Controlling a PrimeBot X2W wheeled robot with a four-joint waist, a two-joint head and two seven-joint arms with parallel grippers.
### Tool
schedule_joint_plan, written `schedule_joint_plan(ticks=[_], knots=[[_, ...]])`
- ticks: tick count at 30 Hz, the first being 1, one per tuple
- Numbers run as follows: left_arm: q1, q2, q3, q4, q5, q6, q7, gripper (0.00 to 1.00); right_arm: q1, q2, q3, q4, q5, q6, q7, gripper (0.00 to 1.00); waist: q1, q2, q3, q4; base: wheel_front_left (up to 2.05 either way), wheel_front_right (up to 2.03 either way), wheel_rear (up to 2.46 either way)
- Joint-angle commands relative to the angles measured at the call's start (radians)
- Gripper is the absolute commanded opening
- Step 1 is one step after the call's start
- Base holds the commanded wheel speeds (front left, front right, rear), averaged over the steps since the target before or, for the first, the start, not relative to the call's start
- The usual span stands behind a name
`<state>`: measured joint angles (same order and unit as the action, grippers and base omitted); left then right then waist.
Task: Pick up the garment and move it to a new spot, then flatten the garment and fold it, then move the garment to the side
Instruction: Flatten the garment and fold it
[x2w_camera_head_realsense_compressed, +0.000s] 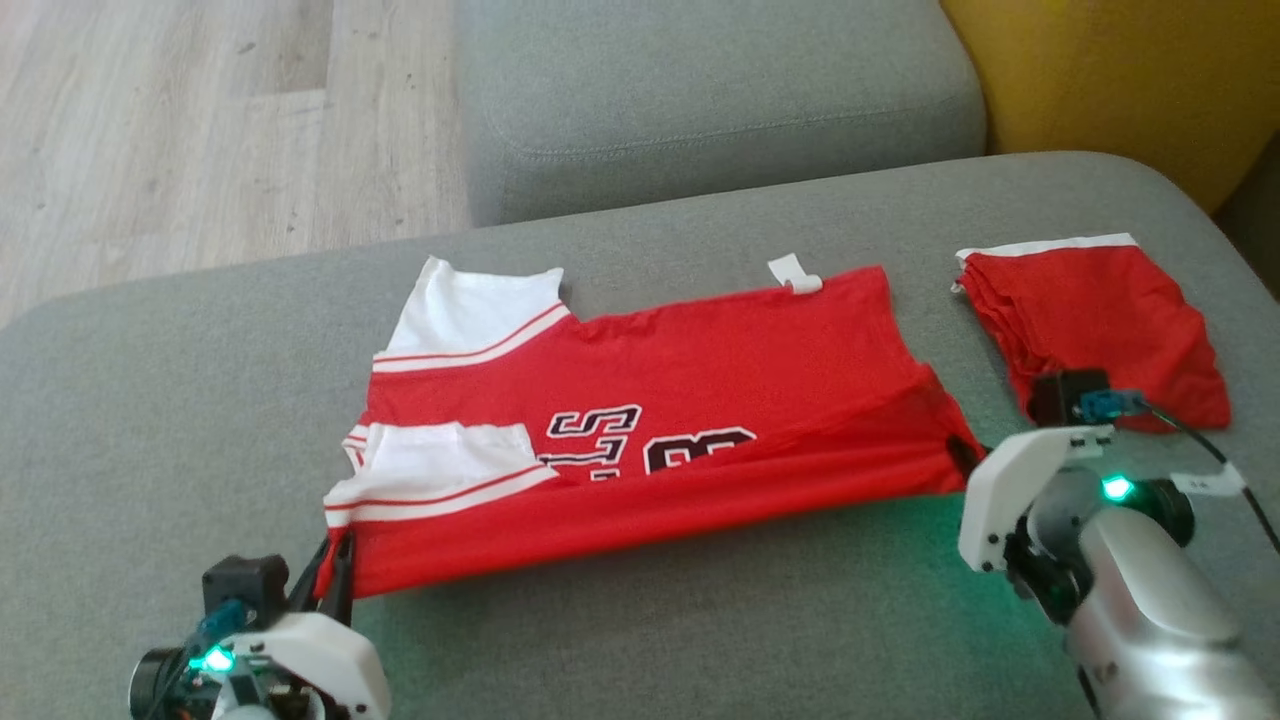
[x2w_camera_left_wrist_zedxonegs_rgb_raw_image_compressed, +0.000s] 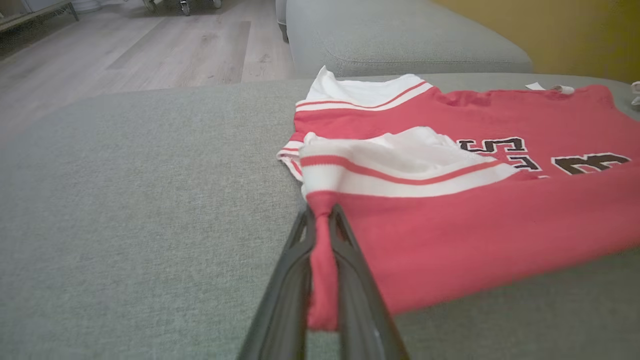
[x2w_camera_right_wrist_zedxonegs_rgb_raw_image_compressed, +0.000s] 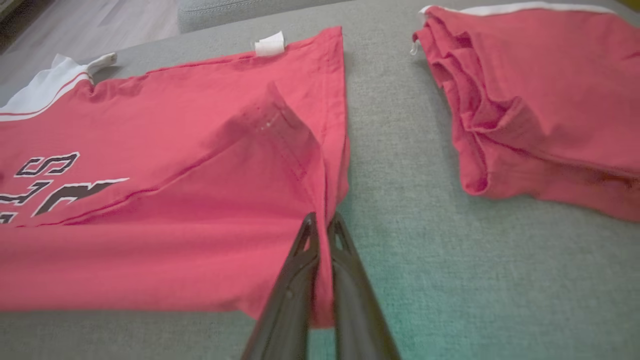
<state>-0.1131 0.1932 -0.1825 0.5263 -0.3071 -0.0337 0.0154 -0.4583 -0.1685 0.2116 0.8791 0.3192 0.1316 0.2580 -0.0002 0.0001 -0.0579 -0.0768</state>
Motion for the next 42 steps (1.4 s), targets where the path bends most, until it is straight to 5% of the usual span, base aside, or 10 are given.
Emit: schedule_joint_plan(ticks=[1, 10, 11, 12, 13, 15, 22, 30, 37, 42], knots=[[-0.031, 0.039, 0.041, -0.048, -0.006, 0.012, 0.007, 0.00, -0.011, -0.025, 0.005, -0.059, 0.009, -0.001, 0.008, 0.00, 0.0002, -0.0001, -0.003, -0.002, 0.00, 0.00, 0.00], [0.023, 0.045, 0.026, -0.155, -0.015, 0.031, 0.082, 0.00, 0.127, -0.019, -0.070, -0.277, -0.015, -0.001, 0.089, 0.00, 0.0002, -0.0001, 0.005, -0.004, 0.00, 0.00, 0.00], [0.024, 0.044, 0.025, -0.163, -0.017, 0.031, 0.082, 0.00, 0.137, -0.018, -0.077, -0.300, -0.030, -0.001, 0.086, 0.27, 0.0002, -0.0001, 0.008, -0.004, 0.00, 0.00, 0.00], [0.025, 0.043, 0.024, -0.170, -0.018, 0.032, 0.083, 0.00, 0.147, -0.019, -0.083, -0.322, -0.048, -0.001, 0.081, 0.80, 0.0002, -0.0001, 0.011, -0.003, 0.00, 0.00, 0.00], [0.026, 0.042, 0.023, -0.174, -0.020, 0.034, 0.087, 0.16, 0.156, -0.013, -0.093, -0.341, -0.058, -0.001, 0.078, 1.00, 0.0002, -0.0001, 0.014, -0.002, 0.00, 0.00, 0.00], [0.024, 0.040, 0.025, -0.188, -0.017, 0.045, 0.079, 1.00, 0.174, 0.009, -0.109, -0.378, -0.059, -0.001, 0.072, 1.00, 0.0002, -0.0001, 0.019, 0.000, 0.00, 0.00, 0.00], [-0.020, 0.024, 0.070, -0.261, -0.010, 0.096, -0.087, 1.00, 0.195, 0.055, -0.124, -0.536, -0.085, -0.001, -0.117, 1.00, 0.0002, -0.0001, 0.047, 0.006, 0.00, 0.00, 0.00], [-0.056, -0.019, 0.116, -0.324, -0.037, 0.077, -0.266, 1.00, 0.204, 0.100, -0.154, -0.570, -0.119, -0.001, -0.397, 1.00, 0.0002, -0.0001, 0.086, 0.000, 0.00, 0.00, 0.00], [-0.143, 0.018, 0.101, -0.299, -0.016, 0.018, -0.254, 1.00, 0.158, 0.117, -0.192, -0.548, -0.152, -0.001, -0.477, 1.00, 0.0002, -0.0001, 0.164, -0.021, 0.00, 0.00, 0.00], [-0.355, 0.137, 0.016, -0.202, 0.005, -0.072, -0.048, 1.00, 0.081, 0.118, -0.183, -0.558, -0.165, -0.001, -0.486, 1.00, 0.0002, -0.0001, 0.254, -0.053, 0.00, 0.00, 0.00]])
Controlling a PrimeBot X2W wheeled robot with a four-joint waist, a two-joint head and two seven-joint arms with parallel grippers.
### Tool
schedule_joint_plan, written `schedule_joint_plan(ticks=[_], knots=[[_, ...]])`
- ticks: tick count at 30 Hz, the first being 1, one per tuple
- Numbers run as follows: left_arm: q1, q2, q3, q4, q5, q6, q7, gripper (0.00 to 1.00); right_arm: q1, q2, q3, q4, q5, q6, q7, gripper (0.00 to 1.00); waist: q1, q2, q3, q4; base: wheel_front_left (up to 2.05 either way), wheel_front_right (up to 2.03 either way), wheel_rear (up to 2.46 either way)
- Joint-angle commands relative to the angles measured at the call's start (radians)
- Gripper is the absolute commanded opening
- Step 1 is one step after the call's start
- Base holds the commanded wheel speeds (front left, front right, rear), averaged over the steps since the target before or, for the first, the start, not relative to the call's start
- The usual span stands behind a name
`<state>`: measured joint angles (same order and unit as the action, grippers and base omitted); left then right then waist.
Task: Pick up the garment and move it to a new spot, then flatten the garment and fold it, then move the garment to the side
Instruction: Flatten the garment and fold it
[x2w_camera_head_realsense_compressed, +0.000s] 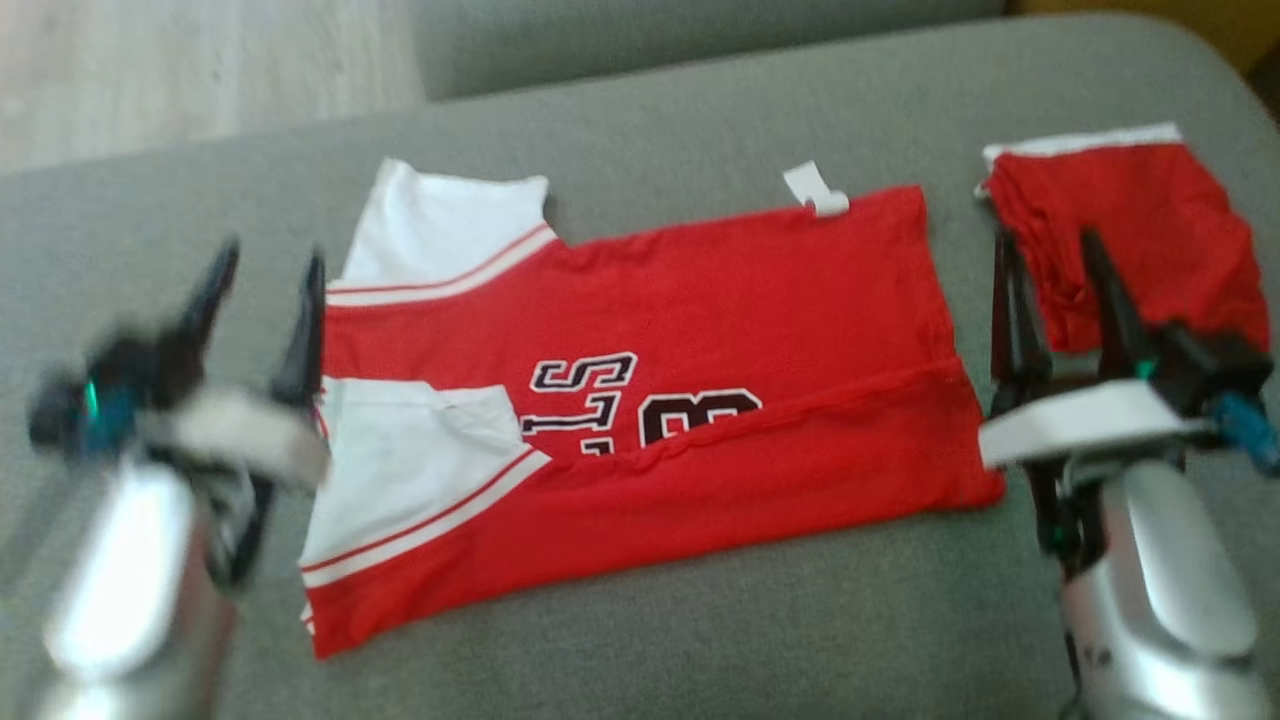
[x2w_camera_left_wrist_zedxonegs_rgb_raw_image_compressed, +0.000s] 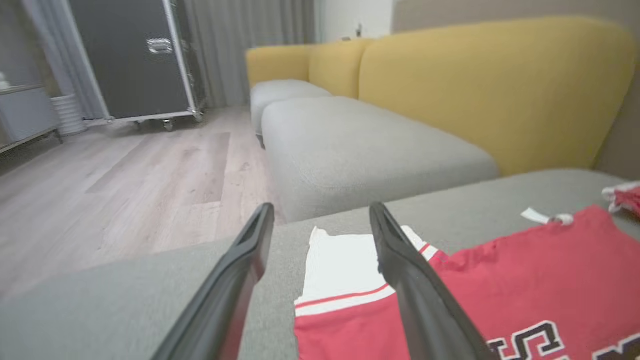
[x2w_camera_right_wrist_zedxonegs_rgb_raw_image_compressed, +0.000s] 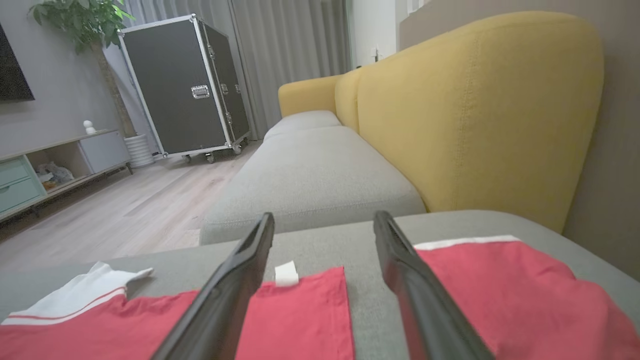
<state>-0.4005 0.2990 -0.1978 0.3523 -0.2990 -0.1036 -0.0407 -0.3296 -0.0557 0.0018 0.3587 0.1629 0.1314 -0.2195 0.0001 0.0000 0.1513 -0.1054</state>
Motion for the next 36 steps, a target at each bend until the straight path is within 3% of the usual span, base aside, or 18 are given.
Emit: schedule_joint_plan(ticks=[1, 5, 13, 24, 36], knots=[[-0.118, 0.046, 0.016, -0.004, -0.022, -0.012, 0.063, 1.00, -0.065, 0.005, 0.031, -0.038, -0.013, -0.001, -0.008, 1.00, -0.0001, 0.0000, 0.063, -0.032, 0.00, 0.00, 0.00], [-0.262, 0.111, -0.054, 0.072, -0.056, -0.025, 0.220, 1.00, -0.118, 0.005, 0.044, -0.041, -0.011, -0.001, -0.010, 1.00, -0.0001, 0.0000, 0.113, -0.058, 0.00, 0.00, 0.00], [-0.513, 0.269, -0.252, 0.210, -0.234, -0.027, 0.507, 1.00, -0.218, 0.005, 0.089, -0.057, 0.019, -0.001, -0.020, 1.00, -0.0001, 0.0000, 0.225, -0.137, 0.00, 0.00, 0.00], [-0.649, 0.348, -0.312, 0.378, -0.347, -0.027, 0.557, 1.00, -0.238, 0.005, 0.118, -0.093, 0.081, -0.001, -0.035, 1.00, -0.0001, 0.0000, 0.316, -0.211, 0.00, 0.00, 0.00], [-0.691, 0.376, -0.423, 0.429, -0.452, -0.027, 0.626, 0.98, -0.244, 0.005, 0.076, -0.104, 0.062, -0.001, -0.040, 1.00, -0.0001, 0.0000, 0.343, -0.230, 0.00, 0.00, 0.00]])
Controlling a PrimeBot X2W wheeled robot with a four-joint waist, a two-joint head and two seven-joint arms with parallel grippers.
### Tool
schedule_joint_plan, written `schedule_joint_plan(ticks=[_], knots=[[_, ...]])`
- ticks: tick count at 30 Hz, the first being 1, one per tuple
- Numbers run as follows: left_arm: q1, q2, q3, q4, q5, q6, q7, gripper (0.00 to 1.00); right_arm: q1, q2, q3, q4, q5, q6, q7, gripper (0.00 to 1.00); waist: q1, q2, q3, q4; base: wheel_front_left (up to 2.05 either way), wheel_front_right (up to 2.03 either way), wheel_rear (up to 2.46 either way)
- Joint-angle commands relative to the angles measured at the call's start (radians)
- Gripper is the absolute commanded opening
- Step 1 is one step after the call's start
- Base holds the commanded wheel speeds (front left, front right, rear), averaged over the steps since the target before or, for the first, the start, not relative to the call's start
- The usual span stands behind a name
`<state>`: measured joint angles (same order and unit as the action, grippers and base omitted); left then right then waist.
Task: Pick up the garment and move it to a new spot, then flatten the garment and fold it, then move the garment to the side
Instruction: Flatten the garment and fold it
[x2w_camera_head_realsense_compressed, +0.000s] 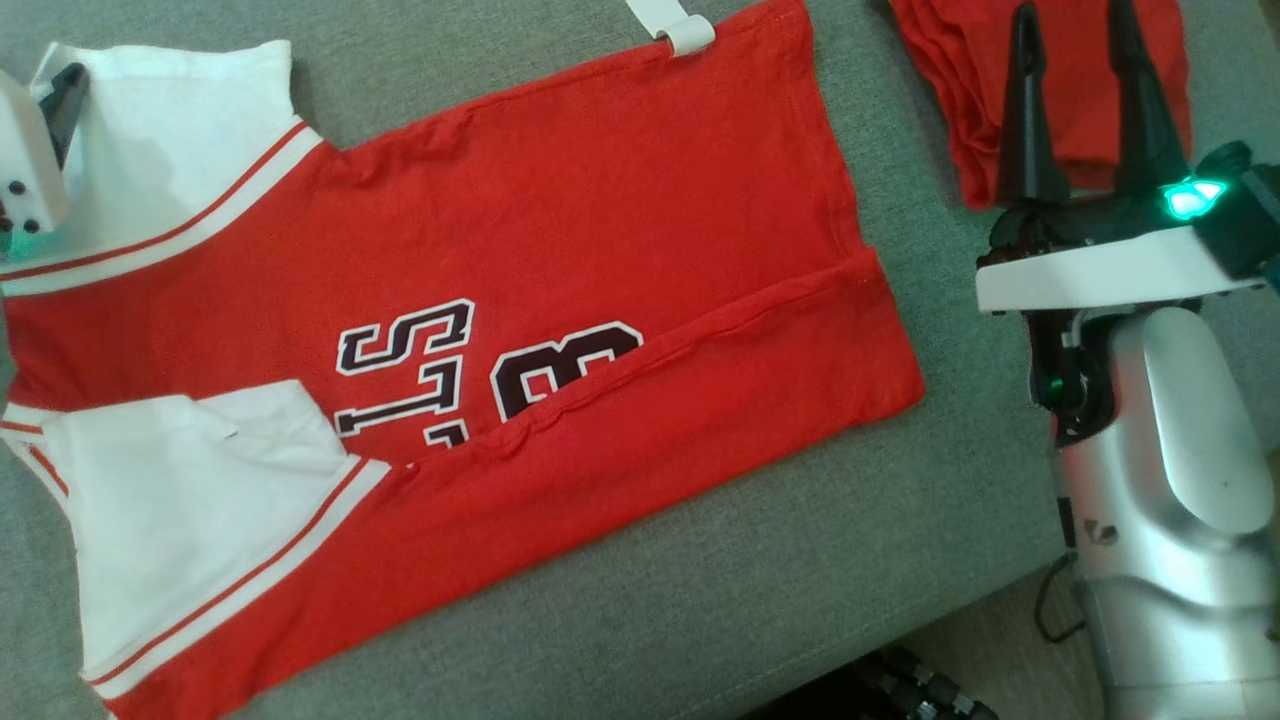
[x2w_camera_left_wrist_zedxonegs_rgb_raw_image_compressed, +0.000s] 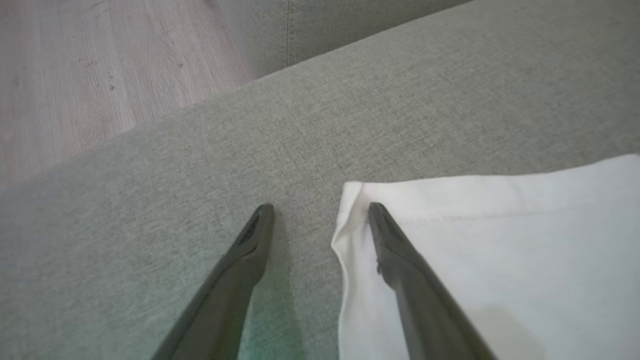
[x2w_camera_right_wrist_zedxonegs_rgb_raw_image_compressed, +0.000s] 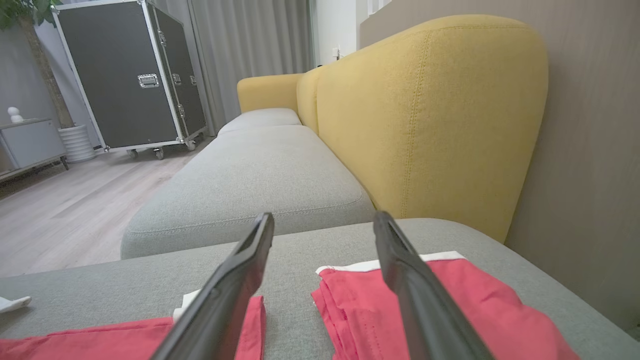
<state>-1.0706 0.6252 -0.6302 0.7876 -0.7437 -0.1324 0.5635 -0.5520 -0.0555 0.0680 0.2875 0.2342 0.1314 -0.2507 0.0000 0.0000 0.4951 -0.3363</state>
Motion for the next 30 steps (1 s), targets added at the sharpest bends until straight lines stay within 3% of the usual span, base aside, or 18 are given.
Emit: schedule_joint_plan(ticks=[1, 2, 3, 11, 16, 24, 30], knots=[[-0.021, 0.051, -0.003, -0.006, -0.018, 0.002, 0.037, 0.50, -0.023, 0.005, 0.009, -0.031, -0.012, -0.001, -0.008, 1.00, 0.0000, 0.0000, -0.001, 0.003, 0.00, 0.00, 0.00], [-0.021, 0.052, -0.013, -0.006, -0.029, 0.002, 0.048, 0.11, -0.024, 0.005, 0.008, -0.029, -0.016, -0.001, -0.008, 1.00, 0.0000, 0.0000, -0.003, 0.005, 0.00, 0.00, 0.00], [-0.021, 0.052, -0.020, -0.005, -0.039, 0.002, 0.055, 0.00, -0.024, 0.005, 0.008, -0.026, -0.020, -0.001, -0.008, 1.00, 0.0000, 0.0000, -0.006, 0.007, 0.00, 0.00, 0.00], [-0.029, 0.028, -0.037, -0.001, -0.066, 0.002, -0.055, 0.00, -0.043, 0.005, 0.002, -0.010, -0.078, -0.001, 0.023, 1.00, 0.0000, 0.0000, -0.044, 0.041, 0.00, 0.00, 0.00], [-0.035, -0.023, -0.003, 0.003, -0.093, 0.002, -0.228, 0.00, -0.070, 0.002, 0.005, 0.009, -0.134, -0.001, 0.085, 1.00, 0.0000, 0.0000, -0.091, 0.092, 0.00, 0.00, 0.00], [0.002, -0.062, -0.060, -0.097, -0.049, 0.002, -0.432, 0.00, -0.117, -0.088, 0.063, 0.088, -0.123, -0.001, 0.198, 1.00, 0.0000, 0.0000, -0.157, 0.199, 0.00, 0.00, 0.00], [0.047, -0.075, -0.102, -0.205, -0.004, 0.014, -0.490, 0.00, -0.152, -0.145, 0.094, 0.204, -0.033, -0.001, 0.310, 1.00, 0.0000, 0.0000, -0.175, 0.284, 0.00, 0.00, 0.00]])
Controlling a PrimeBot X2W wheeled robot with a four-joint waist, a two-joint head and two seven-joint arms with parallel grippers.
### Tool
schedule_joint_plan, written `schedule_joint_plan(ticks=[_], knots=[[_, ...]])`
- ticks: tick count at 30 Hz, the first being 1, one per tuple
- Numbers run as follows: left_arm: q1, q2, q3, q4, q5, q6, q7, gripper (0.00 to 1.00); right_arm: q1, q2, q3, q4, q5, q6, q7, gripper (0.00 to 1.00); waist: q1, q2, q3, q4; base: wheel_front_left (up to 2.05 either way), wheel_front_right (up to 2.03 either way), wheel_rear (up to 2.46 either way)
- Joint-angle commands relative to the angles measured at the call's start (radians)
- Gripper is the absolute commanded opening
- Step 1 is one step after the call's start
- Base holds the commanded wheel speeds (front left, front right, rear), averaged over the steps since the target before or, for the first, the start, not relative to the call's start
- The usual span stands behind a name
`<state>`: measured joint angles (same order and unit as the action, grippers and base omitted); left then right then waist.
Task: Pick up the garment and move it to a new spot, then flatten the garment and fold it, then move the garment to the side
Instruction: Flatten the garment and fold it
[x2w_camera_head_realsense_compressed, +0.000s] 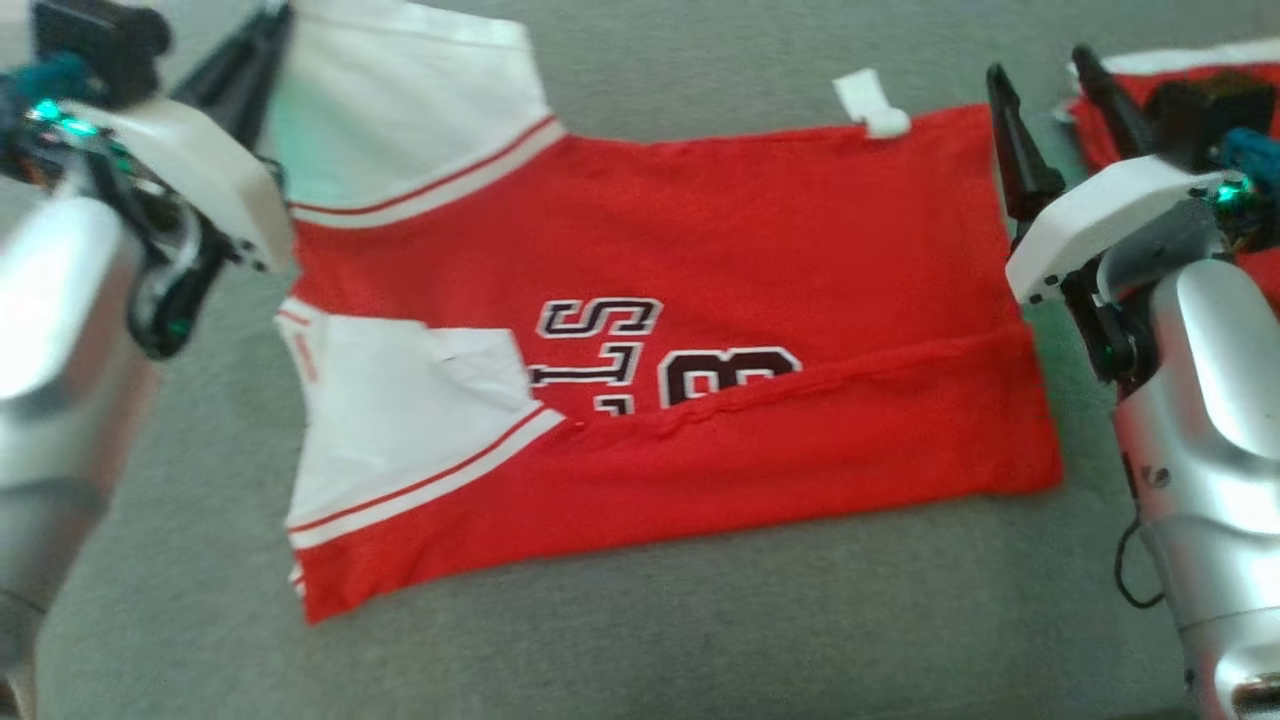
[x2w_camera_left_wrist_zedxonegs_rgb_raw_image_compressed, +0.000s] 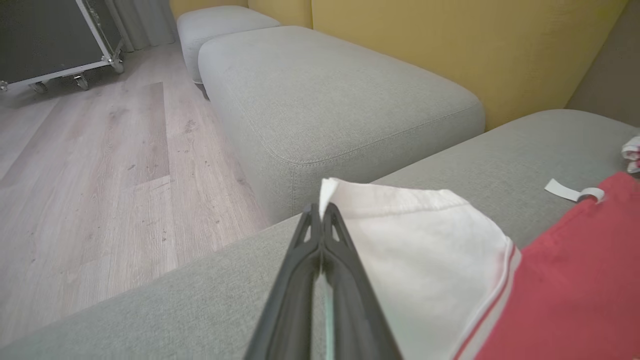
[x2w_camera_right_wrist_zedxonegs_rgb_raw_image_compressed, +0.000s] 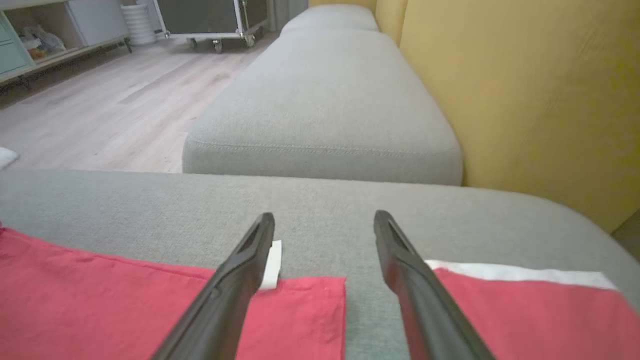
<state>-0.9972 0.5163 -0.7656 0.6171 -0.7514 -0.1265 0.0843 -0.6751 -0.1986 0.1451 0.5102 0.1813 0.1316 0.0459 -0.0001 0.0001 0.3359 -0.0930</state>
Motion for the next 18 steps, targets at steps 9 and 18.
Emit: schedule_joint_plan(ticks=[9, 18], knots=[[0.061, 0.029, 0.005, -0.249, 0.008, 0.058, -0.011, 0.00, -0.124, -0.119, 0.077, 0.227, 0.037, -0.001, 0.158, 1.00, 0.0001, -0.0001, 0.004, 0.137, 0.00, 0.00, 0.00], [0.071, 0.038, -0.018, -0.333, 0.014, 0.070, 0.026, 0.00, -0.193, -0.121, 0.066, 0.416, 0.032, -0.001, 0.177, 1.00, 0.0001, -0.0001, 0.026, 0.167, 0.00, 0.00, 0.00]])
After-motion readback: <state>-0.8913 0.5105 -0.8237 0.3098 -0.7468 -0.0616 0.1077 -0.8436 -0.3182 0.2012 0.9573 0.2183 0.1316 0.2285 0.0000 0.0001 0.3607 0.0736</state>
